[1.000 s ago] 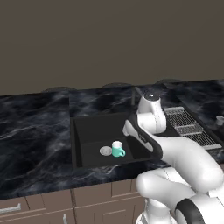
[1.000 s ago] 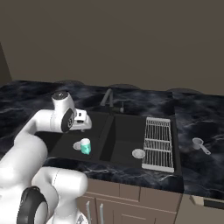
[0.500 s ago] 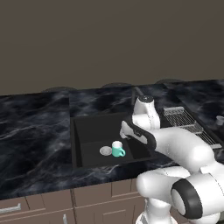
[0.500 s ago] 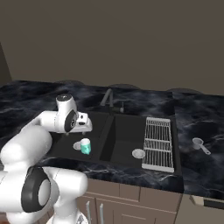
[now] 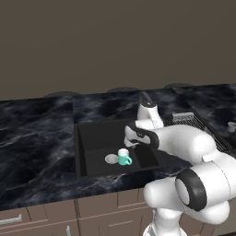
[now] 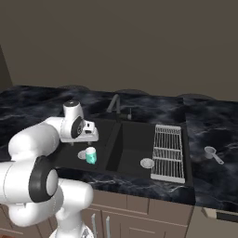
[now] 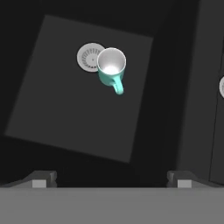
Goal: Move any existing items from the left basin to the right basin for drying. Then move the measuring cup from the counter to the left basin of the sink for washing.
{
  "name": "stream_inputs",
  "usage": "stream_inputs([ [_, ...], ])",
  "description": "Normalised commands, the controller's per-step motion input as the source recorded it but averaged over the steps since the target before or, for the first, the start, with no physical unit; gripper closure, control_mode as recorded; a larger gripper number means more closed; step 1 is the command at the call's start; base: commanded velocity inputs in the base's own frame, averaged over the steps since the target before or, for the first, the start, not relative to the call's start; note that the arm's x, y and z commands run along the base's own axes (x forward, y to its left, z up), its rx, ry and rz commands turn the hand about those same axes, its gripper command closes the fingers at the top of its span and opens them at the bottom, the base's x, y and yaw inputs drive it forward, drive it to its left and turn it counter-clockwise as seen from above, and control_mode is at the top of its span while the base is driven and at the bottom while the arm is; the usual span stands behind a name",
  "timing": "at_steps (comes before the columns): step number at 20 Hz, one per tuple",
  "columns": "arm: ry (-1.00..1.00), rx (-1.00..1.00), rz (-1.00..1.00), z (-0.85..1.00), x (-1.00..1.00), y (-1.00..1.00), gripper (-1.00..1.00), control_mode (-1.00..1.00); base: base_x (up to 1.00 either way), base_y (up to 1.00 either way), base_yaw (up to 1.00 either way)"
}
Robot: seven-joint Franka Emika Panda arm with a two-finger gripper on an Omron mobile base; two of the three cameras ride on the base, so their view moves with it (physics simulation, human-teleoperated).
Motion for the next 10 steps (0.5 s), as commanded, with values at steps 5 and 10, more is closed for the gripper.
stream_inputs([
  [5, 0.01, 0.0, 0.0, -0.12, 0.15, 0.0, -1.0, -1.0, 0.0, 0.0, 0.0],
  [10, 0.0, 0.0, 0.0, -0.09, 0.14, 0.0, -1.0, -1.0, 0.0, 0.0, 0.0],
])
